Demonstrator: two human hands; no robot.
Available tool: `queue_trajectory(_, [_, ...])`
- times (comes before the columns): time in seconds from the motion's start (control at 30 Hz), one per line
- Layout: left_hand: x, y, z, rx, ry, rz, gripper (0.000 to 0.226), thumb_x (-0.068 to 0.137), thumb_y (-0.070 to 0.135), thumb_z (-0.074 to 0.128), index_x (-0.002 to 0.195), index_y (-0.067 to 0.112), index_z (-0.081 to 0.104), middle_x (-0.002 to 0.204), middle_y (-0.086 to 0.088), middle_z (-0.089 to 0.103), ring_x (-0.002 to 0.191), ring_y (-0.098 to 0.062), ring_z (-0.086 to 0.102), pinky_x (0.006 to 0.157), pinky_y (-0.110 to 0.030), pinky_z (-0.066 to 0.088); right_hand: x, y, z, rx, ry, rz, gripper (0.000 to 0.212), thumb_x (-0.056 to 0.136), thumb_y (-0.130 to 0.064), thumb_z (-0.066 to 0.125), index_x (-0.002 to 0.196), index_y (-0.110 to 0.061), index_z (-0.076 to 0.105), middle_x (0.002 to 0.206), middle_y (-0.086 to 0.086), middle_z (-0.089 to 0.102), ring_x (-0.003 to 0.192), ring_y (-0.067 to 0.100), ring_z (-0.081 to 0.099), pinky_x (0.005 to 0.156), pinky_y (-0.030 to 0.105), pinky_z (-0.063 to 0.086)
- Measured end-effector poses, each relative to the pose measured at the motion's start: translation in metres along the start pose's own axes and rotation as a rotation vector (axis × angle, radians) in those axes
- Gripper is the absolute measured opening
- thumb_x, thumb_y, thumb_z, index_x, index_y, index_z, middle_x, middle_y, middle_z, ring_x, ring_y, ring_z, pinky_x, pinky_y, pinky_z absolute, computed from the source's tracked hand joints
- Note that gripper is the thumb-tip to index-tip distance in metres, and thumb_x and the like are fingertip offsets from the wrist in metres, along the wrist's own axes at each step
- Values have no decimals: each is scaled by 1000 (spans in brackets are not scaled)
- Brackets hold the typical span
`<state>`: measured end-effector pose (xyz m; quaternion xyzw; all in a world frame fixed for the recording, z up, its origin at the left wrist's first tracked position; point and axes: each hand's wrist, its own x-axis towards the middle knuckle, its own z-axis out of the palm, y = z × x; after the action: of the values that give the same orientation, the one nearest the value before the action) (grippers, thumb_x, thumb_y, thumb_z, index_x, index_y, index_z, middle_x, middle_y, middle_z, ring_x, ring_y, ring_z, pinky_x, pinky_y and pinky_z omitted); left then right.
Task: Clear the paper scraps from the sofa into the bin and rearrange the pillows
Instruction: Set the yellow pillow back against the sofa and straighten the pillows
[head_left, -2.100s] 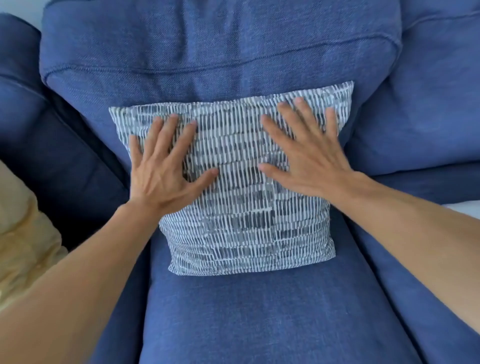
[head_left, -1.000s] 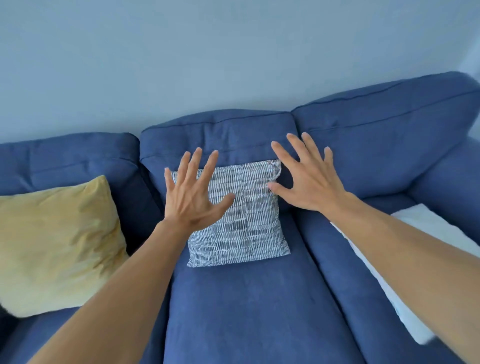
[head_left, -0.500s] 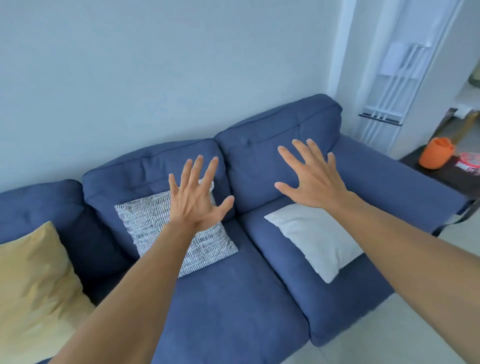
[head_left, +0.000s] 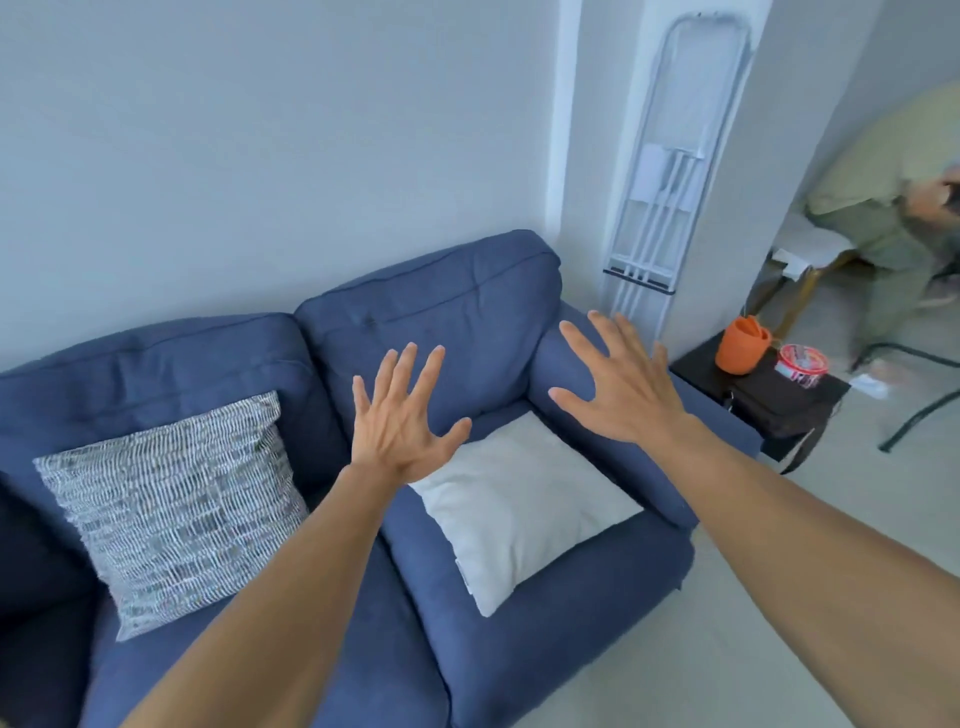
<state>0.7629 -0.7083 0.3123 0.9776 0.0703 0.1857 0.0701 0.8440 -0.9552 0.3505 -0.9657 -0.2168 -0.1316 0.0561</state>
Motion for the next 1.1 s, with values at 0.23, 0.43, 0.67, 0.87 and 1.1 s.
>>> queue_trajectory(0.23, [20,43,45,17,-111,-97,87,84,67,44,154,36,3,162,1,3,149,-23,-1,116,-58,7,26,53,33,96,-47,-2,80,87,-63,49,153,-34,15,160,2,9,147,30,6,108,64,21])
queue_trajectory(0.43, [48,44,118,-20,-233,-223,87,84,66,46,154,37,4,162,2,5,149,-22,2,116,-57,10,61,80,97,138,-202,9,78,87,-61,52,152,-34,18,160,1,11,147,29,8,106,63,24])
queue_trajectory(0.67, [88,44,189,-137,-412,-412,86,86,65,46,154,36,2,162,1,4,149,-21,0,117,-56,7,123,117,147,158,-357,46,82,86,-65,47,153,-35,10,160,0,9,147,27,9,108,59,27])
queue_trajectory(0.87, [90,43,251,-213,-466,-728,79,91,61,41,154,30,6,160,1,14,148,-22,7,116,-56,9,156,124,227,285,-573,19,87,86,-64,47,154,-32,3,158,0,19,146,21,14,110,56,27])
queue_trajectory(1.1, [82,27,320,-355,-414,-1337,84,86,66,45,152,23,17,155,-4,31,142,-28,27,113,-55,21,183,120,334,385,-773,17,90,85,-67,48,154,-30,3,157,-2,19,146,20,11,113,58,16])
